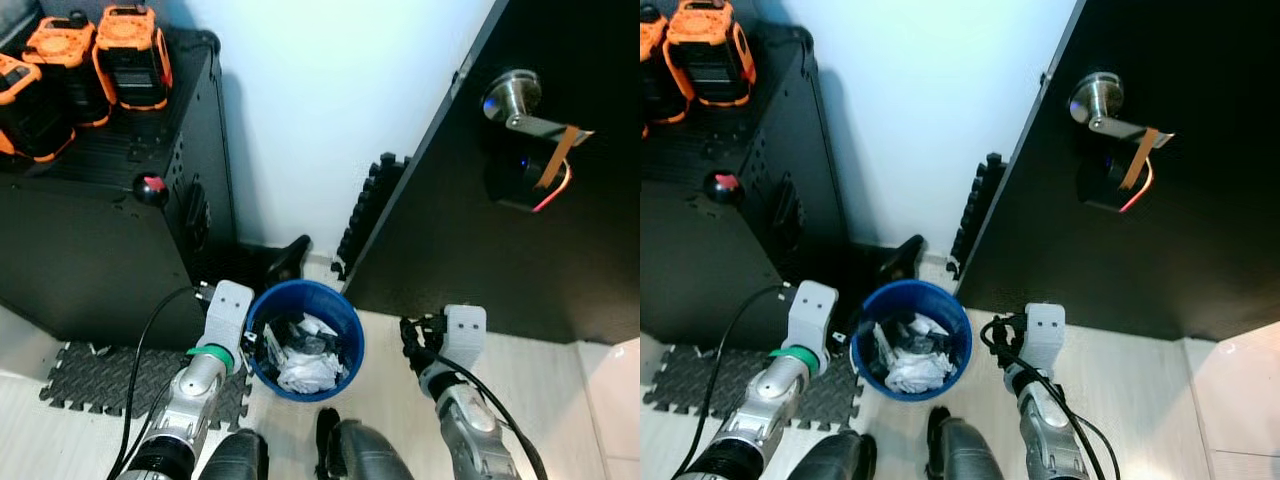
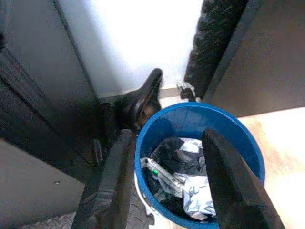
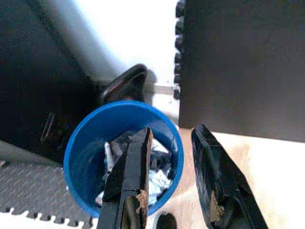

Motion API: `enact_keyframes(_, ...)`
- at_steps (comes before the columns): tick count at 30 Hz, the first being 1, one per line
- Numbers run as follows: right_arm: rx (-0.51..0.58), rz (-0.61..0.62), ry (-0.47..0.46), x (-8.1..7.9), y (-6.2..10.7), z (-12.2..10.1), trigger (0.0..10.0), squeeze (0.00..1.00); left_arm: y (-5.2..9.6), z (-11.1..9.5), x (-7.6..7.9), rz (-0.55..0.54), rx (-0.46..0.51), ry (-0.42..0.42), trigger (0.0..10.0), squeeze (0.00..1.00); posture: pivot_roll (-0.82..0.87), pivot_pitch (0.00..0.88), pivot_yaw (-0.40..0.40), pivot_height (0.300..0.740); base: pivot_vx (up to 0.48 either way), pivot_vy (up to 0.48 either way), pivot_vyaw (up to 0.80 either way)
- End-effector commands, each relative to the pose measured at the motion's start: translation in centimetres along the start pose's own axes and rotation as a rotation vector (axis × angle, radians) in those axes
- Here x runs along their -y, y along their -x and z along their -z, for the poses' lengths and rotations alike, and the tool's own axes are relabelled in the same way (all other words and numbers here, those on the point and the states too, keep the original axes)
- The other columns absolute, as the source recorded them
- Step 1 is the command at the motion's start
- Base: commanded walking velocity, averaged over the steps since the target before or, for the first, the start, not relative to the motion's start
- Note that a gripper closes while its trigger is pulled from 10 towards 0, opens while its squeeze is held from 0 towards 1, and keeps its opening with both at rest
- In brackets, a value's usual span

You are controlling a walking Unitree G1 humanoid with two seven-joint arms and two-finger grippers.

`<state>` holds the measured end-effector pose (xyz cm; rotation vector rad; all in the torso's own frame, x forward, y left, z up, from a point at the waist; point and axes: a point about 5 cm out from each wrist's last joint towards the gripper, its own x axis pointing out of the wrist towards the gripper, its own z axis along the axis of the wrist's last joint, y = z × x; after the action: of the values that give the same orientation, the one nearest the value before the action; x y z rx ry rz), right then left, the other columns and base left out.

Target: Clean up the room

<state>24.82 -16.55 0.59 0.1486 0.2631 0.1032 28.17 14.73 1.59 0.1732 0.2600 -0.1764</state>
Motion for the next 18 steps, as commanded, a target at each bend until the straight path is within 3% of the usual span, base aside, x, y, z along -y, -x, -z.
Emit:
enact_keyframes(1,-0.069,-0.033,0.014,0.1,0.6,1.4,10.0,0.00,0.5,1.3,0.2,-0.020,-0.047,0.001,10.0,0.00,0.07,0.060,-0.112,0.727,0.000,0.000,0.00)
enact_keyframes(9,-0.073,-0.050,0.042,0.1,0.1,1.2,10.0,0.00,0.6,1.2,0.5,-0.045,-0.059,0.017,10.0,0.00,0.07,0.049,-0.113,0.727,0.000,0.000,0.00)
enact_keyframes(18,-0.058,0.017,0.047,1.5,0.5,1.4,10.0,0.00,0.2,0.7,1.4,-0.022,-0.053,0.011,10.0,0.00,0.04,0.032,-0.093,0.727,-0.333,0.000,0.00)
